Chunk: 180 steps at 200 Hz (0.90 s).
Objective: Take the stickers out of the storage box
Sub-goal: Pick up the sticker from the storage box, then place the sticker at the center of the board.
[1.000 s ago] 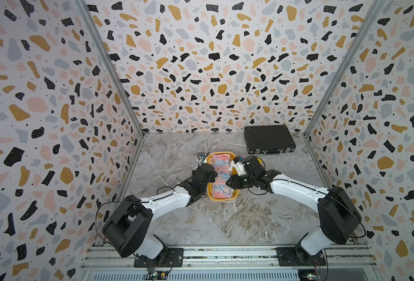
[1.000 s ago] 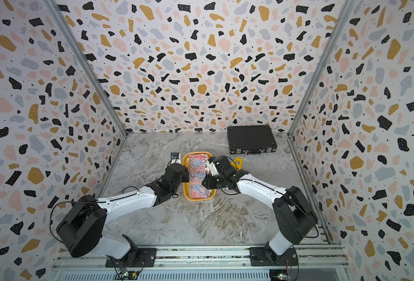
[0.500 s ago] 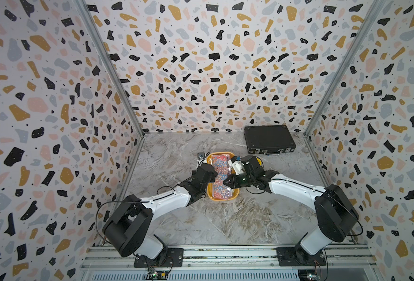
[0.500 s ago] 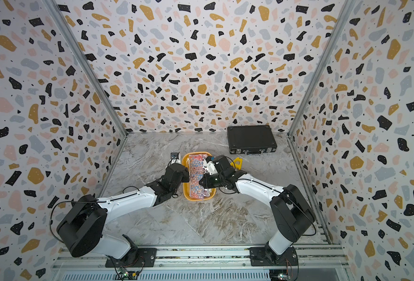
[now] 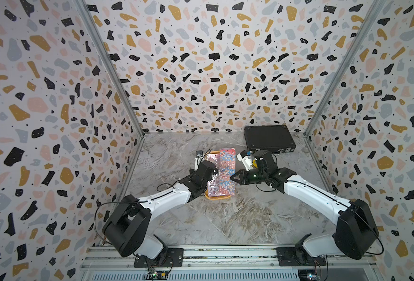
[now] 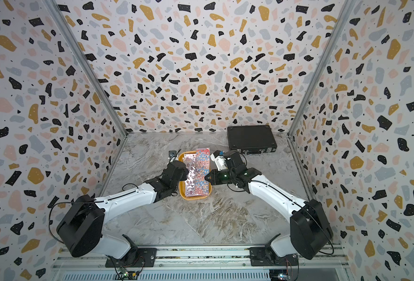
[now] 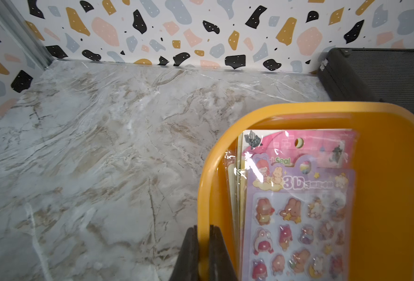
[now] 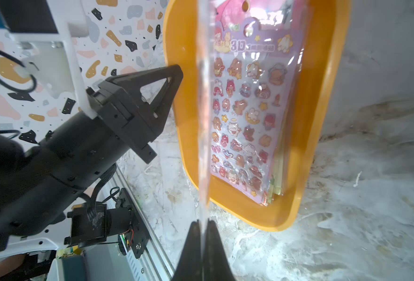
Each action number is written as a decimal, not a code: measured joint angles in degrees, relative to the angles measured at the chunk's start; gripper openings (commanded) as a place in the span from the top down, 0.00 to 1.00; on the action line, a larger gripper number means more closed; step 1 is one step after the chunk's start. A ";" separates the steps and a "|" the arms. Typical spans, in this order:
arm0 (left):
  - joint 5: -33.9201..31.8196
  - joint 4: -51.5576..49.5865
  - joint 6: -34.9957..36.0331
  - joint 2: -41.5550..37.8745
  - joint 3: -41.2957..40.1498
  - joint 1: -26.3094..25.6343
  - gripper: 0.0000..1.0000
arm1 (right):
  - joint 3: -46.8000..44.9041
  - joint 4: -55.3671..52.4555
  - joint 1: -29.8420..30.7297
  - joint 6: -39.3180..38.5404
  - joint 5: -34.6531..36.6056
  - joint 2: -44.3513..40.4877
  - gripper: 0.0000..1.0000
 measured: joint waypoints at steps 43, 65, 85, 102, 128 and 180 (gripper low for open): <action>1.73 -6.86 -2.43 -2.56 0.13 9.25 1.00 | 6.62 -2.34 -6.71 2.80 -2.32 1.88 1.00; 2.08 -9.84 -3.08 -4.79 0.15 13.73 1.00 | 13.29 -4.42 -9.20 4.00 -2.67 6.38 1.00; 2.49 -12.63 -3.26 -6.36 0.13 17.09 1.00 | 20.65 -6.97 -10.16 4.39 -2.47 13.33 1.00; 2.84 -14.88 -3.54 -7.74 0.04 19.74 1.00 | 27.80 -10.01 -10.12 4.31 -2.69 20.81 1.00; 3.21 -16.59 -4.33 -10.34 -1.18 22.93 1.00 | 38.97 -13.53 -9.73 4.46 -4.61 33.46 1.00; 3.34 -19.08 -4.76 -13.18 -1.62 26.01 1.00 | 63.32 -23.39 -4.98 3.39 -7.04 56.85 1.00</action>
